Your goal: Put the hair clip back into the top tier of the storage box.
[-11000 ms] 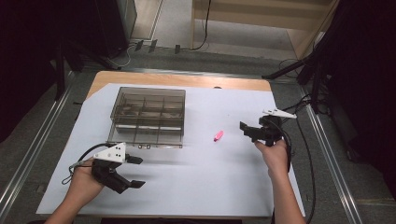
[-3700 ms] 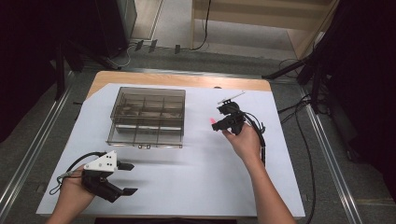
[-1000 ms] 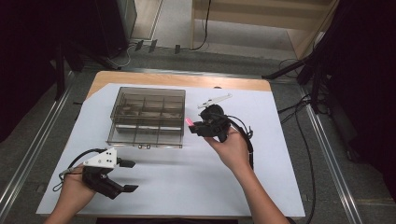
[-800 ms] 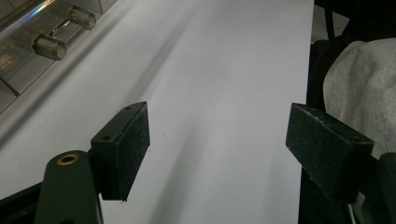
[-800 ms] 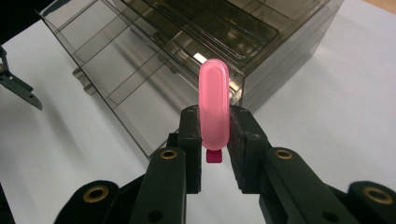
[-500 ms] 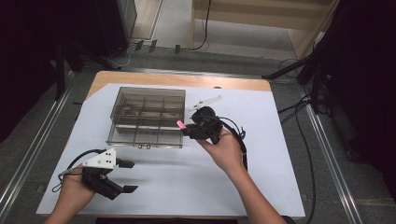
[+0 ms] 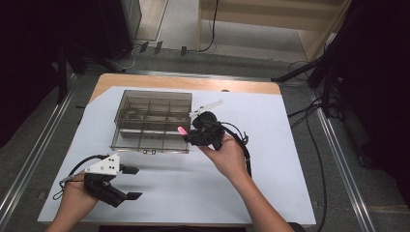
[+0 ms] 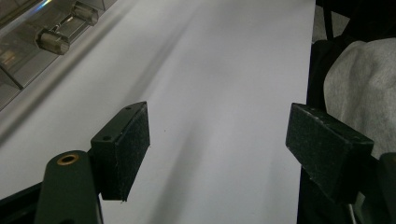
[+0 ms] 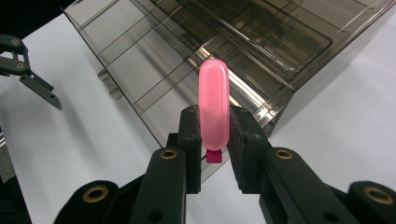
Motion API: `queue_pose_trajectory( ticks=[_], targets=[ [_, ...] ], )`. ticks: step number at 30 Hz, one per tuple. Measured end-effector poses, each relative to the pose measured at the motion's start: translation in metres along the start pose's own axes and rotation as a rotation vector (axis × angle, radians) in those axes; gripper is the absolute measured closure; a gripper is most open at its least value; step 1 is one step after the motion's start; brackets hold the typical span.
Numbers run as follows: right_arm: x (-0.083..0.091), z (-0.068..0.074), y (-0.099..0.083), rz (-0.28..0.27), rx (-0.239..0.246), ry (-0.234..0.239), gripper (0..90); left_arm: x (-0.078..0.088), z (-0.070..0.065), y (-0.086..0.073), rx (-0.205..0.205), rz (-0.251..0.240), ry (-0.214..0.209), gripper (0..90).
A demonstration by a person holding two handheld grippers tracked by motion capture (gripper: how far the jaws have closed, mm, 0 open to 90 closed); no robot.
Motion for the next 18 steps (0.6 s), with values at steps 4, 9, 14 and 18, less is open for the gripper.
queue_pose_trajectory(
  ticks=[4,9,14,18],
  targets=[
    [-0.002,0.002,0.000,0.004,0.002,0.005,76.5,0.001,0.000,-0.001,0.002,-0.001,0.002,23.1],
    [-0.005,0.004,0.001,0.006,0.010,0.014,76.5,0.001,-0.001,-0.001,0.003,-0.003,0.003,23.1],
    [-0.009,0.007,0.002,0.011,0.012,0.013,76.5,0.001,-0.001,-0.002,0.006,-0.002,0.006,23.1],
    [-0.014,0.008,0.002,0.018,0.014,0.017,76.5,0.002,-0.002,-0.002,0.008,-0.004,0.007,23.1]
  ],
)
Point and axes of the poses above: each handheld gripper's, and its own axes: x roughly backward along the jaws, y roughly out of its top, z roughly to its left, the point moved 4 cm from there along -x, roughly forward along the jaws, and after that the axes turned 11 degrees about -y, right-handed, at the moved point
